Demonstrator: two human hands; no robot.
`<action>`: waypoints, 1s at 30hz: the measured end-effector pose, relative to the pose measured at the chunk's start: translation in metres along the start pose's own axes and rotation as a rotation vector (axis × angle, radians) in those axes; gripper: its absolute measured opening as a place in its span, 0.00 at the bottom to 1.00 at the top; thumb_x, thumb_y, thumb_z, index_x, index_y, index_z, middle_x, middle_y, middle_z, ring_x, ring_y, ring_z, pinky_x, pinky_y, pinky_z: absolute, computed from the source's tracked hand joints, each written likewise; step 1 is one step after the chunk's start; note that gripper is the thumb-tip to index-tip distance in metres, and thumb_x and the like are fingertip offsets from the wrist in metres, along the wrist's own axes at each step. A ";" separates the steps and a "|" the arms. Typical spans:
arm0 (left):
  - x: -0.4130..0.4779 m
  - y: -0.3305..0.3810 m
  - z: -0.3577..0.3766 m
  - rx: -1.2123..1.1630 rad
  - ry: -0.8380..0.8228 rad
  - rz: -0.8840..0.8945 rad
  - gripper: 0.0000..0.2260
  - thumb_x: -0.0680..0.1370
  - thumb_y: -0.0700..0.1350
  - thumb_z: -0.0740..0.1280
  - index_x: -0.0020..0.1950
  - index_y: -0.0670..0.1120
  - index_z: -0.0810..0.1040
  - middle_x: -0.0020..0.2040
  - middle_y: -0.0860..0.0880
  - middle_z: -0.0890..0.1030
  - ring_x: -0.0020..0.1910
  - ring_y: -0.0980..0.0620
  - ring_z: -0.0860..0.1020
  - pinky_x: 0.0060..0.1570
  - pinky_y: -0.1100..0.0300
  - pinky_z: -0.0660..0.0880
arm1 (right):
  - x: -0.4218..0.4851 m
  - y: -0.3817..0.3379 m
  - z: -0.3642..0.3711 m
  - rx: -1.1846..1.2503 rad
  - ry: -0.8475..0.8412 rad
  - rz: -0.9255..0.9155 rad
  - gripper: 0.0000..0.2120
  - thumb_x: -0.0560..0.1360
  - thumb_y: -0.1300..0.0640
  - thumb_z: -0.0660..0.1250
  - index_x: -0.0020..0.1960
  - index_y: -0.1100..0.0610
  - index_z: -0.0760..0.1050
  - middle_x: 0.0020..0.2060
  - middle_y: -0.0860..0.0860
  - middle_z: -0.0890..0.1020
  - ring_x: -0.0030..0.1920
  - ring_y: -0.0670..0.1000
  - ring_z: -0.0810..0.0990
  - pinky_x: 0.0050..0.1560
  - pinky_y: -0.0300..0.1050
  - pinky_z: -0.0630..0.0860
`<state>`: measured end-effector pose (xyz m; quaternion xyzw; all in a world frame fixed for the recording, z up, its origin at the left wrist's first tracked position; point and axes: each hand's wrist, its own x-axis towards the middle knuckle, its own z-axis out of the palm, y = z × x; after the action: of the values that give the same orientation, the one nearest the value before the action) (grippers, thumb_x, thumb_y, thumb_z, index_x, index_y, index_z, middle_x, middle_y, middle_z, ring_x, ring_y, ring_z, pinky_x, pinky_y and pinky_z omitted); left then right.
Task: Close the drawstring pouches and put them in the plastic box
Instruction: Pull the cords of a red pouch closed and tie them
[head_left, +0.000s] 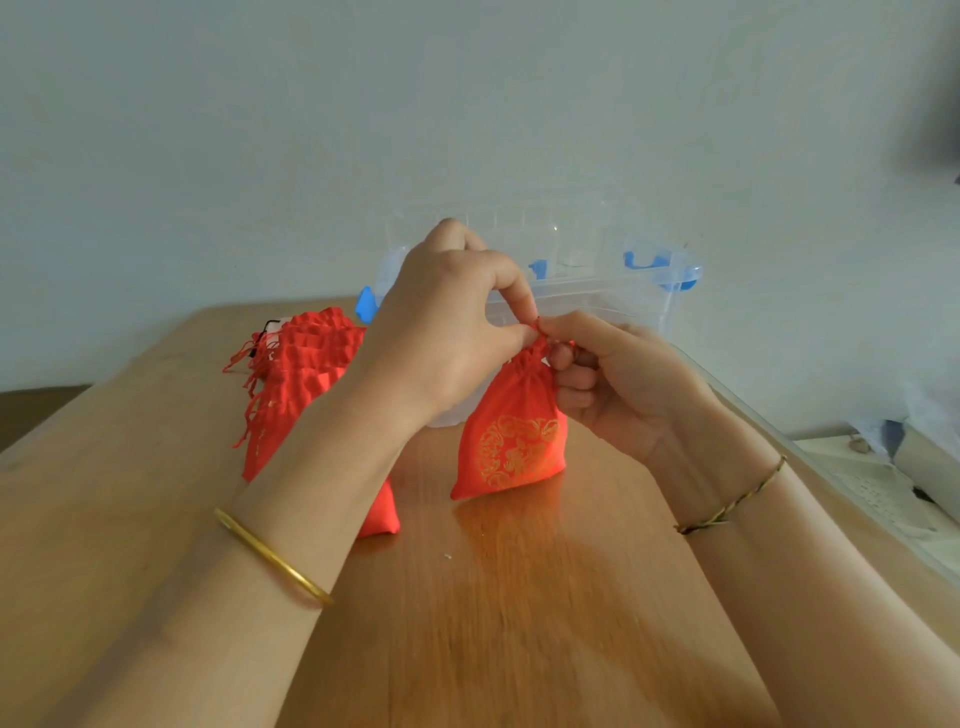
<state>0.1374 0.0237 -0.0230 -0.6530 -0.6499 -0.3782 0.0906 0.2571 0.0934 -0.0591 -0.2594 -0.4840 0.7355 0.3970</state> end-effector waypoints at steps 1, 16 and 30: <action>0.000 0.000 0.000 0.005 0.004 0.002 0.04 0.68 0.45 0.74 0.42 0.51 0.82 0.49 0.49 0.71 0.50 0.53 0.71 0.51 0.62 0.68 | 0.000 0.000 0.000 0.003 -0.006 0.002 0.12 0.73 0.64 0.65 0.32 0.58 0.69 0.24 0.50 0.68 0.19 0.43 0.60 0.20 0.34 0.57; 0.005 -0.020 -0.006 0.074 -0.140 0.003 0.01 0.74 0.39 0.68 0.42 0.43 0.79 0.41 0.52 0.69 0.44 0.52 0.73 0.46 0.63 0.66 | 0.008 0.004 -0.024 -0.417 0.132 -0.161 0.06 0.73 0.65 0.67 0.37 0.60 0.77 0.27 0.50 0.68 0.26 0.45 0.62 0.27 0.35 0.60; 0.016 -0.037 -0.020 -0.418 -0.011 -0.308 0.06 0.76 0.39 0.64 0.40 0.44 0.77 0.37 0.50 0.80 0.32 0.54 0.80 0.38 0.58 0.76 | 0.002 0.009 0.005 -0.879 0.049 -0.353 0.04 0.69 0.61 0.71 0.42 0.57 0.78 0.40 0.58 0.83 0.41 0.58 0.82 0.47 0.58 0.79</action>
<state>0.0941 0.0289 -0.0125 -0.5528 -0.6501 -0.5099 -0.1084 0.2494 0.0903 -0.0649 -0.3339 -0.7766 0.3756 0.3799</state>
